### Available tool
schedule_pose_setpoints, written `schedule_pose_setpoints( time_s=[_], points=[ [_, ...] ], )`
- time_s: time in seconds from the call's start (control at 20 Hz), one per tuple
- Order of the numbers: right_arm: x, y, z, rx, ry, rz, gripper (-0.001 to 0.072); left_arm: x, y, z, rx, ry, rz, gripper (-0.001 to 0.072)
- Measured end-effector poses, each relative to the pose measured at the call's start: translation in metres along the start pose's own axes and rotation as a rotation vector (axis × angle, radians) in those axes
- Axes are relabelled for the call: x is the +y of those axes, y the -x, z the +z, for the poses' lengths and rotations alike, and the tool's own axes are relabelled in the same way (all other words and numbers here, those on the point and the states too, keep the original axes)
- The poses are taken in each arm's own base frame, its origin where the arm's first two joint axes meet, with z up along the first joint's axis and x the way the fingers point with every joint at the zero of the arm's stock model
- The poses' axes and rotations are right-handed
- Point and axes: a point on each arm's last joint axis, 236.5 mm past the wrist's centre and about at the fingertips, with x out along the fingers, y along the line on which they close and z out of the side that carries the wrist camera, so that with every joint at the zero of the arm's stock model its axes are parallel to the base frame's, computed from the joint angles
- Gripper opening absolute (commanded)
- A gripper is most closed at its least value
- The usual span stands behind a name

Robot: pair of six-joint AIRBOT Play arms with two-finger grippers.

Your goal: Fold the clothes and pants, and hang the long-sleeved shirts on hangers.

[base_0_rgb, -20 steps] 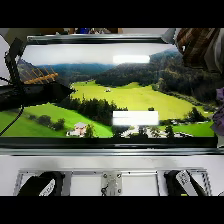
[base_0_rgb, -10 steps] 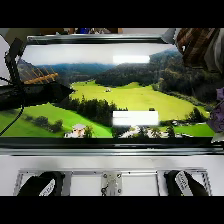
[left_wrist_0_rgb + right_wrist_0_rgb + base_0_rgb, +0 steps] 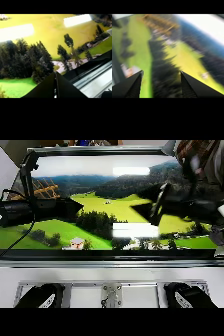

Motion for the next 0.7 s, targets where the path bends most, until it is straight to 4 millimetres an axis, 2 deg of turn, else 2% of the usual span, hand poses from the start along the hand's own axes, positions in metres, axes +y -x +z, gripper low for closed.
schedule_pose_setpoints(
  time_s=[0.1,0.2,0.25,0.3,0.35,0.7],
  points=[
    [0.026,-0.022,-0.026,0.062,-0.026,0.086,0.0516,-0.007,-0.002,0.000,-0.005,-0.021,-0.011,0.0016],
    [0.041,-0.033,-0.040,0.097,-0.041,0.136,0.0513,-0.012,-0.004,0.000,-0.007,-0.032,-0.019,0.0016],
    [0.046,-0.037,-0.045,0.110,-0.044,0.150,0.0386,-0.013,-0.004,-0.001,-0.007,-0.035,-0.022,0.0016],
    [0.049,-0.039,-0.049,0.120,-0.048,0.162,0.0153,-0.014,-0.004,0.000,-0.010,-0.038,-0.022,0.0016],
    [0.052,-0.041,-0.051,0.126,-0.053,0.170,0.0038,-0.015,-0.005,0.000,-0.010,-0.040,-0.024,0.0016],
    [0.057,-0.045,-0.058,0.143,-0.057,0.186,0.0035,-0.016,-0.005,0.000,-0.013,-0.043,-0.027,0.0017]
  ],
)
